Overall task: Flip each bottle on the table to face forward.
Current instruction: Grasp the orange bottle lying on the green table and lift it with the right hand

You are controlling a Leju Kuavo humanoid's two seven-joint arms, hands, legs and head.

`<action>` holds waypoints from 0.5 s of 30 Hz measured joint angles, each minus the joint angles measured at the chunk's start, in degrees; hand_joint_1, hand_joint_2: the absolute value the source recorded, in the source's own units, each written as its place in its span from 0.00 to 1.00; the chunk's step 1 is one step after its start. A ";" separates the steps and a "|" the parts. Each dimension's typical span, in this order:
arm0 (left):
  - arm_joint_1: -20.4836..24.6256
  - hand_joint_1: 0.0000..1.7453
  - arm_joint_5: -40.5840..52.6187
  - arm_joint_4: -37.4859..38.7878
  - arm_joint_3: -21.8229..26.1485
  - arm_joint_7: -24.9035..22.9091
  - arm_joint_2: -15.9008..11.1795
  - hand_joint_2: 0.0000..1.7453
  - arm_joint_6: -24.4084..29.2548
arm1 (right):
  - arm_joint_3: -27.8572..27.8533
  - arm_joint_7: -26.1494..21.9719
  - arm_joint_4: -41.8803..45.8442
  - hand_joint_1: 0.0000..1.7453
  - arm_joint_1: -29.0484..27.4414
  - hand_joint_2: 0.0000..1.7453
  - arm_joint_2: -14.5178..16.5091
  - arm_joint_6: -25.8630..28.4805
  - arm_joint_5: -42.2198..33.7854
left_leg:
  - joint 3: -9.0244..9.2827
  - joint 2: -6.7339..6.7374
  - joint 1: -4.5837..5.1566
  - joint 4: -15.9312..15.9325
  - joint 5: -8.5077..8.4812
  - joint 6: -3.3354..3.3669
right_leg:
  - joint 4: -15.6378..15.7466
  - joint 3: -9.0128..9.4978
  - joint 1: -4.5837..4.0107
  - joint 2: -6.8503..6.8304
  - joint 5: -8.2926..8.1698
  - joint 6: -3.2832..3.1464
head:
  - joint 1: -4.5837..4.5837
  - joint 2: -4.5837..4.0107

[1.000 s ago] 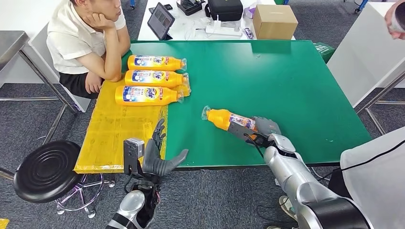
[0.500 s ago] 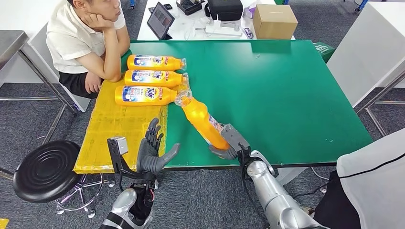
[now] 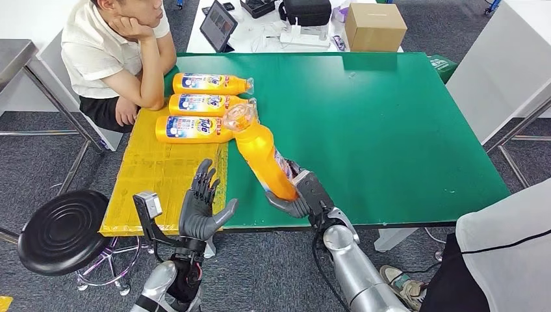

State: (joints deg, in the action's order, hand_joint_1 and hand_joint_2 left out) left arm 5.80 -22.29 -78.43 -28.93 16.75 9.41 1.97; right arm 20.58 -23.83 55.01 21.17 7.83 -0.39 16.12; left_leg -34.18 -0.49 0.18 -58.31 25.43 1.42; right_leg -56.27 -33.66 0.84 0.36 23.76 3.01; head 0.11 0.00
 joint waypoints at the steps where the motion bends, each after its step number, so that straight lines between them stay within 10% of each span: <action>1: 0.00 0.00 0.43 -0.03 -0.03 0.15 -0.14 1.00 -0.49 | 0.60 -0.20 0.31 1.00 -0.04 1.00 0.03 -0.50 -0.29 | 0.00 0.00 0.00 0.00 0.00 0.00 | 0.00 0.00 0.00 0.00 0.00 0.00 | 0.01 0.00; 15: 0.61 0.00 0.29 -0.79 -0.38 2.33 -0.36 1.00 -7.56 | 11.09 -4.97 0.73 1.00 0.13 1.00 1.51 -1.96 0.78 | -0.07 0.01 0.01 0.00 0.00 0.00 | 0.00 -0.07 0.01 0.00 0.00 0.00 | 0.02 0.00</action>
State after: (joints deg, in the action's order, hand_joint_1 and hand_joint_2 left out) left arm 6.41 -22.00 -79.22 -29.30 19.08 9.05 -5.59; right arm 31.67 -28.80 55.74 21.31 9.34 -2.35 16.90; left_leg -34.24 -0.49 0.19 -58.31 25.43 1.42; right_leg -56.27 -33.73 0.84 0.36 23.76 3.01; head 0.13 0.00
